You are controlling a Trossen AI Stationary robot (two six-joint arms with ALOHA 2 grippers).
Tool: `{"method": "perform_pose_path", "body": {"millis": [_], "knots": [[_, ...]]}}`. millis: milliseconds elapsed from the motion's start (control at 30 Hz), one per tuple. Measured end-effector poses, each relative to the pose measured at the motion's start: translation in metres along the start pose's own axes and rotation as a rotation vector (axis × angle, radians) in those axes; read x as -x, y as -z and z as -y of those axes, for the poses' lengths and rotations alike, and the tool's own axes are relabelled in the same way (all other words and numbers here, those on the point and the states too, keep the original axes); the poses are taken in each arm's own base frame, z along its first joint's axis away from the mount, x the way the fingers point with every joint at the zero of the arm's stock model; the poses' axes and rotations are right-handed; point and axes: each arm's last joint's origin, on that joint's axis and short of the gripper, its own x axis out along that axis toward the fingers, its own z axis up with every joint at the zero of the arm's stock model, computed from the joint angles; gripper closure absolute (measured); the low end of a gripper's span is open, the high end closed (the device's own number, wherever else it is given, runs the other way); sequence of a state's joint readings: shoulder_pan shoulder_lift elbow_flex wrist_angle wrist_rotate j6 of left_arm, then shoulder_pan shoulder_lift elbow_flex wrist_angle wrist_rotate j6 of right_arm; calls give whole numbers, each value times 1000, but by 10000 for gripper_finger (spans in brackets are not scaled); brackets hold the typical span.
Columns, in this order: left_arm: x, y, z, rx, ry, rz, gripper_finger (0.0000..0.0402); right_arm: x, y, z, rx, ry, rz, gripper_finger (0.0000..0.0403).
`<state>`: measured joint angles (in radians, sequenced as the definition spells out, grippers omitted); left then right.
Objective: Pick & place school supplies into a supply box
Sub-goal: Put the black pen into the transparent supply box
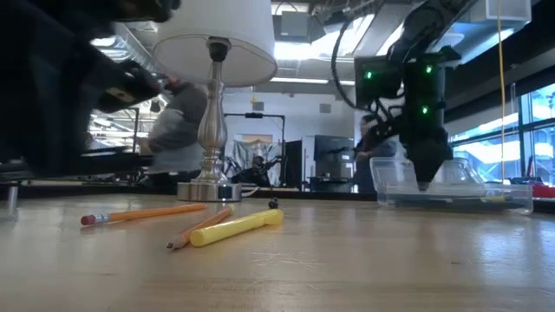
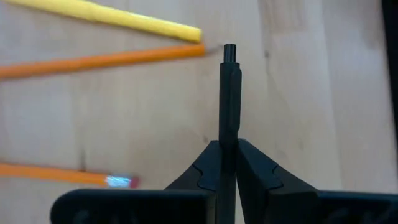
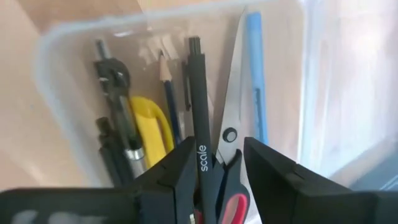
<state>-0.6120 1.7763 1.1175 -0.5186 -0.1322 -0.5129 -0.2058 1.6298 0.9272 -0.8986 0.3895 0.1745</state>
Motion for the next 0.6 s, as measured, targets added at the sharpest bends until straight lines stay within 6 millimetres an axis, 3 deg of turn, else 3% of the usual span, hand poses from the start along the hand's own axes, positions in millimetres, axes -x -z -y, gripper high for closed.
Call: {"method": "perform_pose_path", "body": {"millis": [300, 600], "knots": [[-2, -17, -23, -14, -12, 54, 381, 44, 11, 10, 37, -198, 203, 264], [-2, -44, -51, -195, -135, 231, 379, 102, 6, -15, 280, -276, 734, 264]]}}
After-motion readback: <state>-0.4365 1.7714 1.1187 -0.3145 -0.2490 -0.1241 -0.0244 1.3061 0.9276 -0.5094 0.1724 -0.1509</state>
